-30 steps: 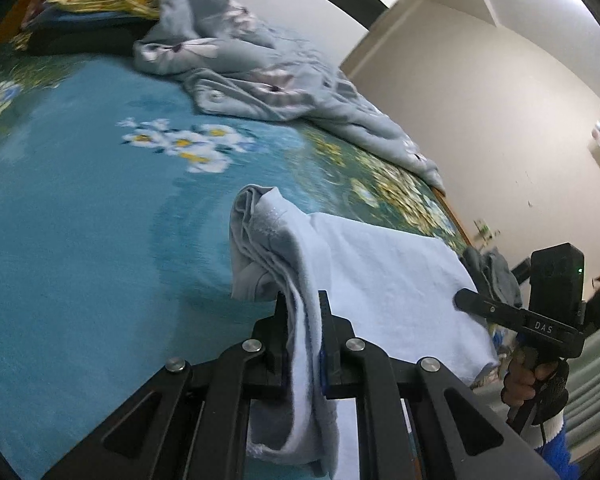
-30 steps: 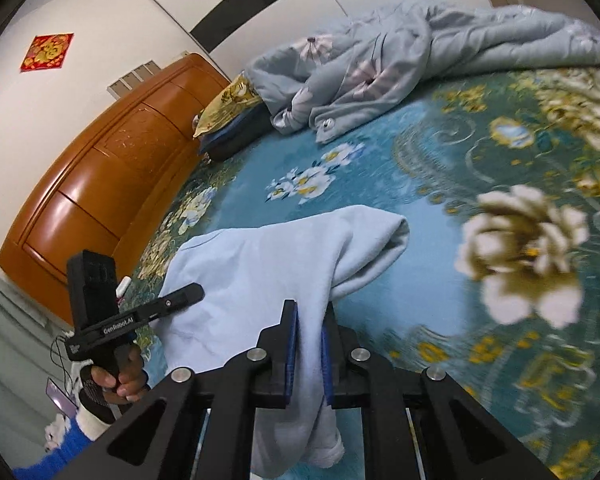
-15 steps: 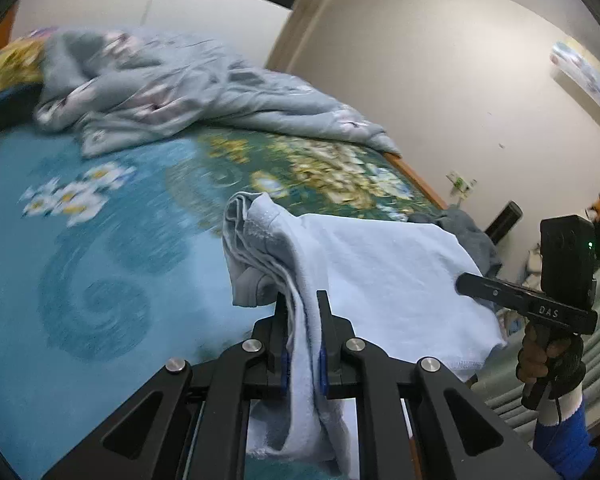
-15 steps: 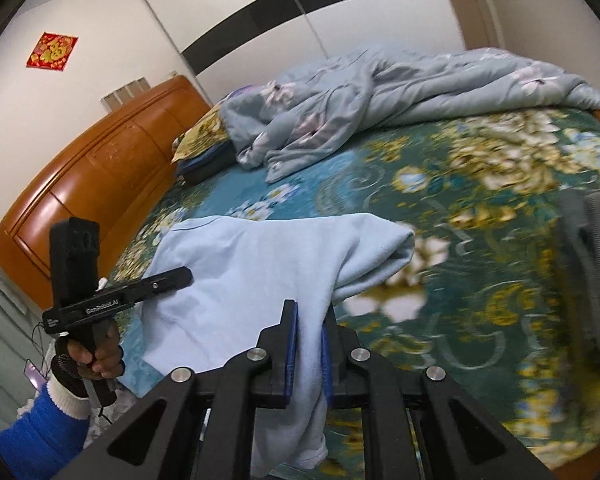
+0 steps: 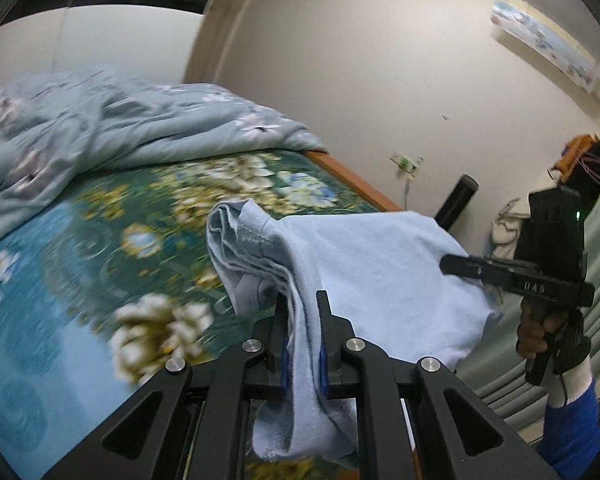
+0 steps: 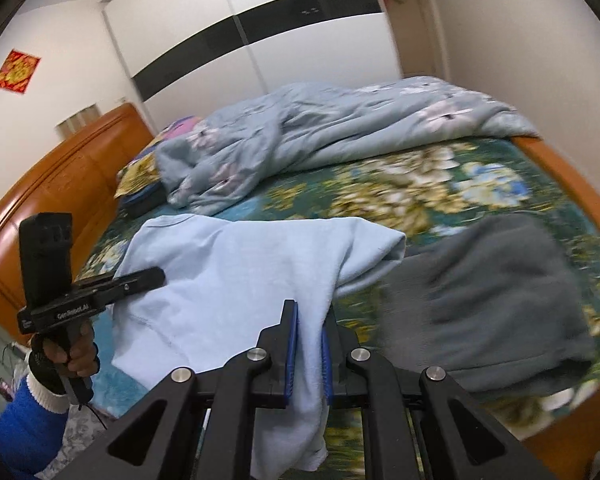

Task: Fold clothes
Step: 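Carry the shirt bundle onto the clothes stack and open both grippers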

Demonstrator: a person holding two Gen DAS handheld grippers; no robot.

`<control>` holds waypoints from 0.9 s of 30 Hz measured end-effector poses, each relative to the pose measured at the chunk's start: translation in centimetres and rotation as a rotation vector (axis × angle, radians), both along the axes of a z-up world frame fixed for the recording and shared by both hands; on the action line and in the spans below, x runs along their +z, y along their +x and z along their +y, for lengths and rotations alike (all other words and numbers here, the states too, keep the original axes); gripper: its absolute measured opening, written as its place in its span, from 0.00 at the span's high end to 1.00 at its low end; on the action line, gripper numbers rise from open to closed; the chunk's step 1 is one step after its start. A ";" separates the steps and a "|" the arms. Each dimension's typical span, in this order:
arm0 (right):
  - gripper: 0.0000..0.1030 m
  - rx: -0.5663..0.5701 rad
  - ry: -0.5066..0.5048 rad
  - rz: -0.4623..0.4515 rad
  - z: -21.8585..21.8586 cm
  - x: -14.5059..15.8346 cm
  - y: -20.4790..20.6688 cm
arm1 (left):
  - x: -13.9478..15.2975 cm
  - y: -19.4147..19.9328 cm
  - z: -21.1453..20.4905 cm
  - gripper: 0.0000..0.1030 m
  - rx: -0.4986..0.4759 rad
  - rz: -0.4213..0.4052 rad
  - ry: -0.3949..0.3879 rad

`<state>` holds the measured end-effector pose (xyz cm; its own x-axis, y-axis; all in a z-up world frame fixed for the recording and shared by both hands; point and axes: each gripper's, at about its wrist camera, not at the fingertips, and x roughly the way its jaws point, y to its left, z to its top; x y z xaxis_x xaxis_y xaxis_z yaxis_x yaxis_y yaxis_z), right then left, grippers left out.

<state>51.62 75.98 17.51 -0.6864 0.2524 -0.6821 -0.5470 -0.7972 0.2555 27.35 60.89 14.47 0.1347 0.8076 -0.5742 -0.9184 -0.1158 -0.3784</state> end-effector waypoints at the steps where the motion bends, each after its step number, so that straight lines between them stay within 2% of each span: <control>1: 0.89 -0.010 0.010 -0.011 0.9 0.4 0.6 | 0.3 0.9 1.4 0.89 -0.014 0.004 0.000; 6: 0.89 -0.070 0.060 -0.066 6.0 2.2 4.2 | 1.2 5.0 7.7 0.89 -0.070 0.006 0.016; 12: 0.89 -0.141 0.074 -0.062 12.2 2.3 8.5 | -0.3 8.5 13.3 0.89 -0.114 -0.017 0.041; 14: 0.89 -0.161 0.065 -0.069 13.8 1.1 9.2 | -1.7 9.2 14.7 0.89 -0.115 -0.022 0.035; 17: 0.89 -0.184 0.002 -0.078 15.8 -3.1 10.1 | -5.2 9.6 16.1 0.89 -0.112 -0.056 -0.021; 21: 0.89 -0.209 -0.064 -0.057 17.6 -7.8 11.6 | -8.7 10.3 16.2 0.88 -0.129 -0.036 -0.054; 24: 0.87 -0.219 -0.091 0.016 18.0 -8.9 13.0 | -9.7 10.3 16.3 0.86 -0.127 -0.050 -0.057; 27: 0.86 -0.226 -0.079 0.013 17.8 -9.2 13.0 | -9.7 10.1 16.6 0.86 -0.126 -0.061 -0.065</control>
